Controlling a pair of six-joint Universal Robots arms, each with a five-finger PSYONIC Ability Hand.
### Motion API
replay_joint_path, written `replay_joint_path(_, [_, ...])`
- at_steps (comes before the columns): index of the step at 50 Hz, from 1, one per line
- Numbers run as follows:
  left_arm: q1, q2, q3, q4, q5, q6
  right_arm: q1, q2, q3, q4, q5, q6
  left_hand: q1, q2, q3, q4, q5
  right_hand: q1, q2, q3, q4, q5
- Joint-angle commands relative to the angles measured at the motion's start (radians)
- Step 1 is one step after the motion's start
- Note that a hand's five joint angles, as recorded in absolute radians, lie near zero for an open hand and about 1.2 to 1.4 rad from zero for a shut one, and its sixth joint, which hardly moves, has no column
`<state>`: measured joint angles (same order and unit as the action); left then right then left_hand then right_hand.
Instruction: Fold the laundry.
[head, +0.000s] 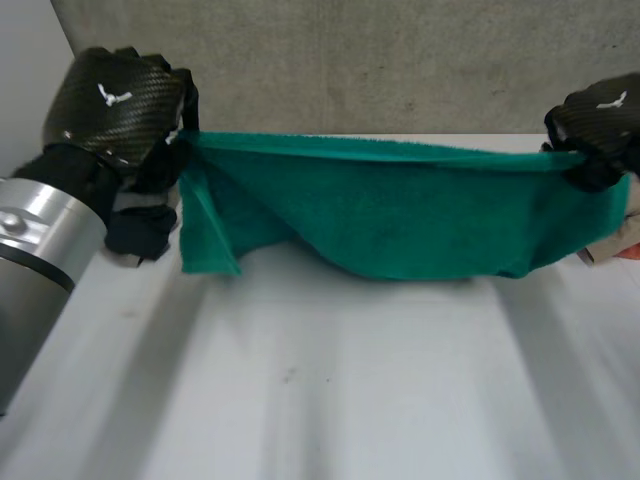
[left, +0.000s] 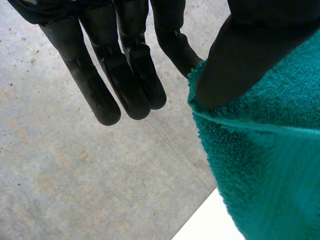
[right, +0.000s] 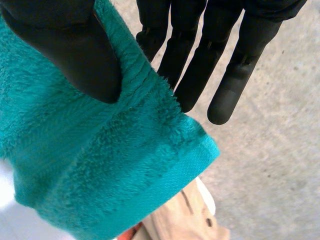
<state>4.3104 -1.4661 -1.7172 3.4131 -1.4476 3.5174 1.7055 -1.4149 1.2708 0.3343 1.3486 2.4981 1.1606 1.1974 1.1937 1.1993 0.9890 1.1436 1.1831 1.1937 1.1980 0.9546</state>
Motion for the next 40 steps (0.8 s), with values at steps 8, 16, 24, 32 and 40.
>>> replay_joint_path(8, [0.008, -0.4, 0.171, -0.101, -0.004, 0.055, 0.023, 0.146, -0.042, 0.081, 0.001, -0.091, 0.236, 0.199, 0.203, 0.197, 0.233, 0.253, 0.213, 0.203, 0.198, 0.267])
replay_joint_path(16, [0.032, -0.589, 0.557, -0.051, -0.019, 0.129, 0.086, 0.313, -0.272, -0.251, 0.139, -0.006, 0.236, 0.199, 0.203, 0.197, 0.233, 0.253, 0.213, 0.203, 0.198, 0.267])
replay_joint_path(24, [0.046, -0.494, 0.729, 0.346, -0.045, 0.092, 0.134, 0.249, -0.252, -0.937, 0.198, 0.149, 0.236, 0.199, 0.203, 0.197, 0.233, 0.253, 0.213, 0.203, 0.198, 0.267])
replay_joint_path(32, [0.046, -0.436, 0.595, 0.266, -0.043, 0.051, 0.151, 0.229, -0.228, -0.855, 0.181, 0.162, 0.236, 0.199, 0.203, 0.197, 0.233, 0.253, 0.213, 0.203, 0.198, 0.267])
replay_joint_path(40, [0.046, -0.399, 0.311, 0.186, -0.047, 0.063, 0.154, 0.234, -0.113, -0.723, 0.136, 0.162, 0.236, 0.199, 0.203, 0.197, 0.233, 0.253, 0.213, 0.203, 0.198, 0.267])
